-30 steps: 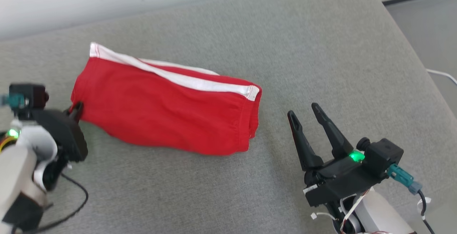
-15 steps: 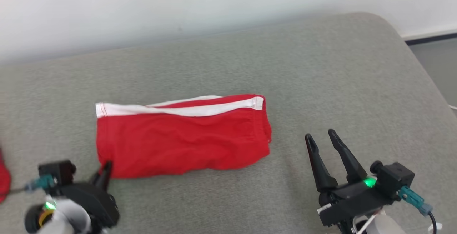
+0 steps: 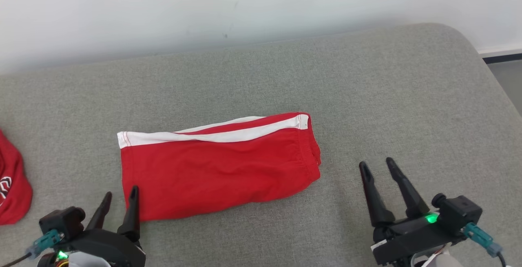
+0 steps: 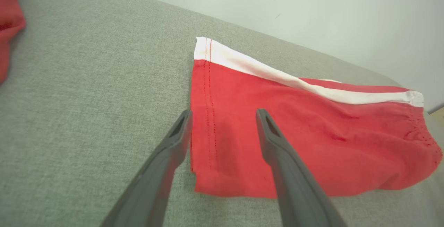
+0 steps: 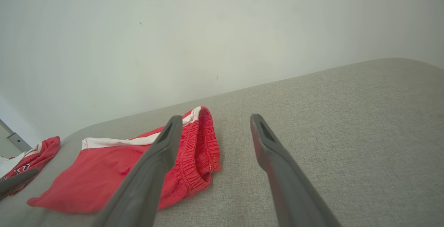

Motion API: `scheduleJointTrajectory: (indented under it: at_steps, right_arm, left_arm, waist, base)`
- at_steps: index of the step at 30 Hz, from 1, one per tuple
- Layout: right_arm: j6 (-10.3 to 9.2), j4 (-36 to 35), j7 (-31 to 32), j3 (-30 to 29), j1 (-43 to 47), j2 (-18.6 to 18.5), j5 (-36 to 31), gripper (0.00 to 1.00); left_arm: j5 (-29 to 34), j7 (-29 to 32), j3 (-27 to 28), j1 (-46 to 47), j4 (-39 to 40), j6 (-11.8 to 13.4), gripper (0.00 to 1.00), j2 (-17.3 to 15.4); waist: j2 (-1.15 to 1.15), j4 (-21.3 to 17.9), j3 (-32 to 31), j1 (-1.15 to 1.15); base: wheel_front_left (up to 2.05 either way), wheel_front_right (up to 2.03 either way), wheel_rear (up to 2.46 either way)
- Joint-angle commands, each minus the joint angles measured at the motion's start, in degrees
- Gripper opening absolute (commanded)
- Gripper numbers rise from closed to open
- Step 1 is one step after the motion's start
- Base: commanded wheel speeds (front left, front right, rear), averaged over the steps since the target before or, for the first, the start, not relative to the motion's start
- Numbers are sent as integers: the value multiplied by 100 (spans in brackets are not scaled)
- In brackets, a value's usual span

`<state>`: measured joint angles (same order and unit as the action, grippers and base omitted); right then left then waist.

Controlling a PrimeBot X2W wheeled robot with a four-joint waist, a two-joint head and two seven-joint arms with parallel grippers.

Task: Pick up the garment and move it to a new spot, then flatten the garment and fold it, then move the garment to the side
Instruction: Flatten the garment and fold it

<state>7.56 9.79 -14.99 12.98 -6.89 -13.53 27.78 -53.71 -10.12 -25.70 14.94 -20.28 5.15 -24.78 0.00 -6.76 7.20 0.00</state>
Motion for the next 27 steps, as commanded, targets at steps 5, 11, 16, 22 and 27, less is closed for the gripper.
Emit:
scheduleJointTrajectory:
  at_steps: [5,11,16,22,27]
  right_arm:
    - [-16,-95,-27,-295,83,77,-92,100]
    - [-16,-187,-27,-486,160,131,-277,100]
    - [-15,-233,-28,-601,262,207,-423,100]
    - [-16,-285,-28,-723,340,298,-555,100]
    - [-16,-313,-27,-802,392,372,-683,100]
  left_arm:
    - [431,-439,195,-124,39,137,100,-50]
    - [1375,-504,884,-374,578,273,100,145]
    - [2187,-508,1661,-815,1160,190,100,492]
    - [3098,-509,2224,-1194,1576,57,100,761]
    - [3866,-509,2593,-1542,1838,-89,100,1051]
  waist:
    - [0,91,-109,0]
    - [0,220,-222,0]
    - [0,329,-310,0]
    - [0,424,-354,0]
    - [0,497,-391,0]
  base:
    - [0,0,0]
    - [0,0,0]
    - [0,0,0]
    - [0,0,0]
    - [0,0,0]
